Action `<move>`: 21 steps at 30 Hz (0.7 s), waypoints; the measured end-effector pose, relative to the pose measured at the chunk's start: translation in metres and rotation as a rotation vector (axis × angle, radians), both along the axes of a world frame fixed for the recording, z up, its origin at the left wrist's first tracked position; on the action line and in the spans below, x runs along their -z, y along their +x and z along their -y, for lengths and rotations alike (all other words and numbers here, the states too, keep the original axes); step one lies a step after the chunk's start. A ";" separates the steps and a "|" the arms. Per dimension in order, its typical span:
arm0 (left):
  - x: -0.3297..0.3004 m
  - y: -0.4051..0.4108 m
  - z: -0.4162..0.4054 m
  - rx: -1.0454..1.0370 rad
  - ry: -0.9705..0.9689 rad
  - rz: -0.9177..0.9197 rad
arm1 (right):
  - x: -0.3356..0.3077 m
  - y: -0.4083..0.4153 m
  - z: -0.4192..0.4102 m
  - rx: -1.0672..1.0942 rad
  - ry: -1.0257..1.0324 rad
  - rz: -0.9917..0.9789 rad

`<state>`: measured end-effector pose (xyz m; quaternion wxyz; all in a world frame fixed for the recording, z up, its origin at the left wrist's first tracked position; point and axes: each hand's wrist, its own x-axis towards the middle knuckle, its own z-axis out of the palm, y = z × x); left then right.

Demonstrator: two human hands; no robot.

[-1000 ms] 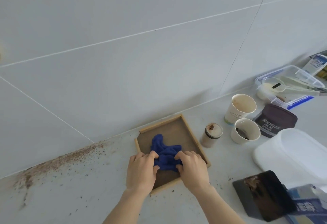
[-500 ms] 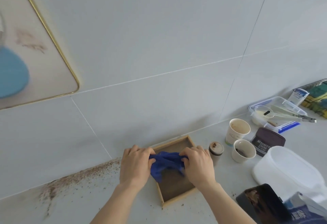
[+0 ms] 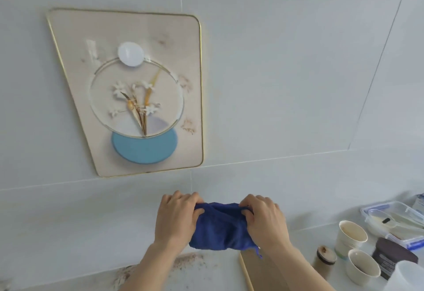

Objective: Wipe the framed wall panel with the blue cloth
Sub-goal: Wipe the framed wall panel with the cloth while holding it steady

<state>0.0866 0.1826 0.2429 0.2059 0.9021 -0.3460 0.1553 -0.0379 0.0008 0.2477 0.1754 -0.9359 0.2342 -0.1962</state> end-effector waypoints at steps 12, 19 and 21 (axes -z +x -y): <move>-0.081 0.033 -0.076 -0.037 -0.297 0.094 | -0.092 0.050 -0.075 -0.093 0.348 0.317; -0.110 0.033 -0.063 0.177 -0.621 -0.118 | -0.128 0.061 -0.096 -0.259 1.212 0.602; -0.115 0.031 -0.053 0.227 -0.694 -0.221 | -0.131 0.064 -0.100 -0.334 1.343 0.612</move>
